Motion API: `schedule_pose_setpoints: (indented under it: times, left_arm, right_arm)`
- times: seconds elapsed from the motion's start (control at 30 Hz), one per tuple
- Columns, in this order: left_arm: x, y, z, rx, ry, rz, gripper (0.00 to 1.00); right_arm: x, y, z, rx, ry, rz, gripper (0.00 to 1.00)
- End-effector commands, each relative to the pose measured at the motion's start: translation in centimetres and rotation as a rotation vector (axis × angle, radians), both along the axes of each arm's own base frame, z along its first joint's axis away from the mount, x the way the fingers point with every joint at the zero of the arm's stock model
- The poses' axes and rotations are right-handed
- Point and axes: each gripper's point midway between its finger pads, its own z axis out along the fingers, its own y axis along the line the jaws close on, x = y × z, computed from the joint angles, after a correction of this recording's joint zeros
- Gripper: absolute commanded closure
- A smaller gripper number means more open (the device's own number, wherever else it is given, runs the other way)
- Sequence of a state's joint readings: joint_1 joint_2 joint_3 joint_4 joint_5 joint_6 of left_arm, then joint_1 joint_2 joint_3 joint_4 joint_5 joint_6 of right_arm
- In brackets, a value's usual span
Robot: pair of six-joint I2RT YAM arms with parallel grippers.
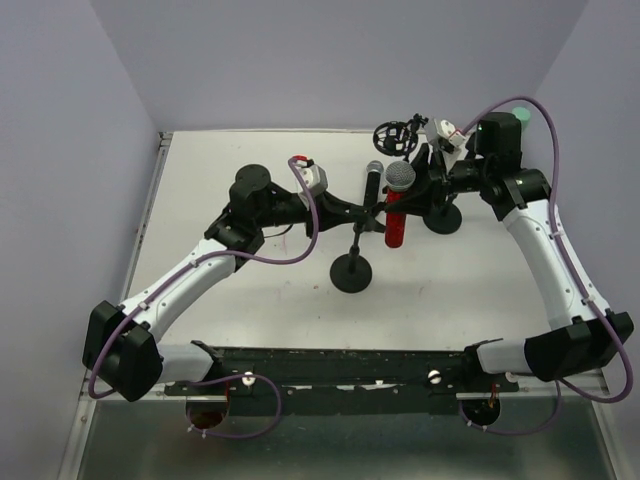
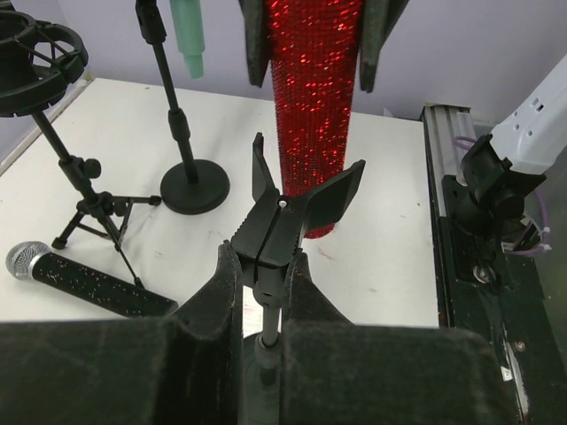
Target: Attach the microphones to the stand
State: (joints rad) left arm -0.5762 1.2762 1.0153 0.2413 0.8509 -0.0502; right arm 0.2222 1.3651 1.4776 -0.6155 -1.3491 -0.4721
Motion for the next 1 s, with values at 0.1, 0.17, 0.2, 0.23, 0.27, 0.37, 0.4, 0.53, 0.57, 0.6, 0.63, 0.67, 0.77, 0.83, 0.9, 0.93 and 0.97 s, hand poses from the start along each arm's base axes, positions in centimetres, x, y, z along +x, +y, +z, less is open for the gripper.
schedule_pose_setpoints:
  times: [0.1, 0.17, 0.2, 0.23, 0.27, 0.37, 0.4, 0.53, 0.57, 0.6, 0.63, 0.67, 0.77, 0.83, 0.9, 0.93, 0.97]
  left_arm:
    - [-1.5, 0.2, -0.5, -0.025, 0.041, -0.038, 1.0]
    - [-1.7, 0.2, -0.7, -0.038, 0.054, -0.041, 1.0]
    - [-1.8, 0.3, -0.7, -0.048, 0.059, -0.04, 1.0]
    - [-1.9, 0.3, -0.7, -0.055, 0.065, -0.041, 1.0]
    - [-2.0, 0.3, -0.8, -0.061, 0.068, -0.04, 1.0]
    - [-2.1, 0.4, -1.0, -0.079, 0.085, -0.031, 1.0]
    - [-2.1, 0.4, -1.1, -0.084, 0.09, -0.03, 1.0]
    - [-2.1, 0.5, -1.1, -0.103, 0.103, -0.013, 1.0]
    - [-2.1, 0.6, -1.0, -0.109, 0.106, -0.006, 1.0]
    - [-2.0, 0.7, -0.9, -0.118, 0.103, 0.002, 1.0]
    - [-2.0, 0.8, -1.0, -0.122, 0.111, 0.009, 1.0]
    - [-2.1, 0.9, -0.9, -0.129, 0.113, 0.016, 1.0]
    - [-2.1, 1.1, -0.8, -0.148, 0.12, 0.036, 1.0]
    - [-2.0, 1.2, -0.7, -0.159, 0.121, 0.051, 1.0]
    - [-2.1, 1.3, -0.8, -0.163, 0.12, 0.056, 1.0]
    - [-2.0, 1.4, -0.8, -0.164, 0.122, 0.061, 1.0]
    - [-2.1, 1.4, -0.7, -0.165, 0.122, 0.059, 1.0]
  right_arm:
    - [-0.6, 0.5, 0.5, 0.033, -0.016, 0.039, 0.96]
    - [-0.1, 1.0, 0.0, 0.031, -0.003, 0.034, 0.96]
    - [-0.1, 1.2, -0.3, 0.029, -0.001, 0.035, 0.96]
    - [-0.1, 1.5, -0.4, 0.028, -0.005, 0.038, 0.96]
    - [-0.1, 1.6, -0.5, 0.028, -0.009, 0.039, 0.96]
    - [-0.2, 2.0, -0.7, 0.028, -0.02, 0.047, 0.96]
    - [0.0, 2.2, -0.8, 0.028, -0.02, 0.048, 0.96]
    - [0.2, 2.8, -0.4, 0.041, -0.02, 0.047, 0.96]
    - [0.2, 3.0, -0.3, 0.048, -0.017, 0.047, 0.96]
    - [0.3, 3.1, -0.2, 0.055, -0.013, 0.045, 0.96]
    - [0.3, 3.3, 0.0, 0.064, -0.003, 0.044, 0.96]
    - [0.3, 3.5, 0.0, 0.07, 0.015, 0.045, 0.96]
    - [0.5, 4.0, -0.3, 0.093, 0.027, 0.036, 0.97]
    - [0.3, 4.0, -0.6, 0.111, 0.062, 0.027, 0.97]
    - [0.1, 4.0, -1.0, 0.126, 0.078, 0.017, 0.97]
    - [0.1, 4.0, -1.2, 0.135, 0.089, 0.011, 0.97]
    - [-0.1, 4.0, -1.2, 0.145, 0.093, 0.011, 0.97]
